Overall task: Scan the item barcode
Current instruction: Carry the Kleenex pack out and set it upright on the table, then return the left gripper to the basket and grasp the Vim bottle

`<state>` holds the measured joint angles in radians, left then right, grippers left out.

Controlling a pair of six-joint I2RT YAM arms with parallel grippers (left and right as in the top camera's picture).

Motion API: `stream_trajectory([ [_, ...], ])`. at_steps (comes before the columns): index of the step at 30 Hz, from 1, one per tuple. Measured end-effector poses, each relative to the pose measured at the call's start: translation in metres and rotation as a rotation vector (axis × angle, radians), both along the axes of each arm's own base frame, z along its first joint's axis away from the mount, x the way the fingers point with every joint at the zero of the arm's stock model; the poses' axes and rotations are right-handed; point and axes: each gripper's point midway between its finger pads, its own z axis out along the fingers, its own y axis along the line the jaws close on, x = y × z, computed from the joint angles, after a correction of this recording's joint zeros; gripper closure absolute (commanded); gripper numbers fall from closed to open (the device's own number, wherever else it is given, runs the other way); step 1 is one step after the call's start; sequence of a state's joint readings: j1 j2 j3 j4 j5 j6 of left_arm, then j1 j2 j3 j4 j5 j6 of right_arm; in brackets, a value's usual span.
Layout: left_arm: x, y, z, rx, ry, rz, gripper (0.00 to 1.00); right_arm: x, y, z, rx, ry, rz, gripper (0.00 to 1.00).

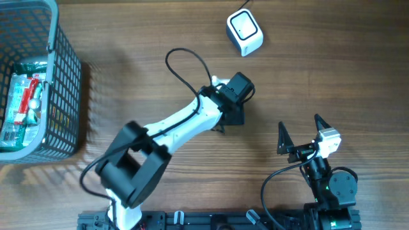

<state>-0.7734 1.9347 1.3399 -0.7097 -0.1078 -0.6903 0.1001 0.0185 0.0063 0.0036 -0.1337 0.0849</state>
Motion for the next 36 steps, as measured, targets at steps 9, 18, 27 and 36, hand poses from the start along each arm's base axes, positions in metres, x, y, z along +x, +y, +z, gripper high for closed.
stream_trajectory([
  [9,-0.001,0.002,0.015,-0.020,-0.023,-0.006,0.00,0.000,0.000,0.000,0.000,0.000,0.000,0.00],
  [18,0.023,0.029,0.107,-0.142,-0.203,0.014,0.00,0.000,0.000,0.000,0.000,0.000,0.000,0.00],
  [27,0.045,0.108,0.199,-0.153,-0.369,0.092,0.00,0.000,0.000,0.000,0.000,0.000,0.000,0.00],
  [36,0.072,0.278,0.352,-0.072,-0.666,0.457,0.00,0.000,0.000,0.000,0.000,0.000,0.000,0.00],
])
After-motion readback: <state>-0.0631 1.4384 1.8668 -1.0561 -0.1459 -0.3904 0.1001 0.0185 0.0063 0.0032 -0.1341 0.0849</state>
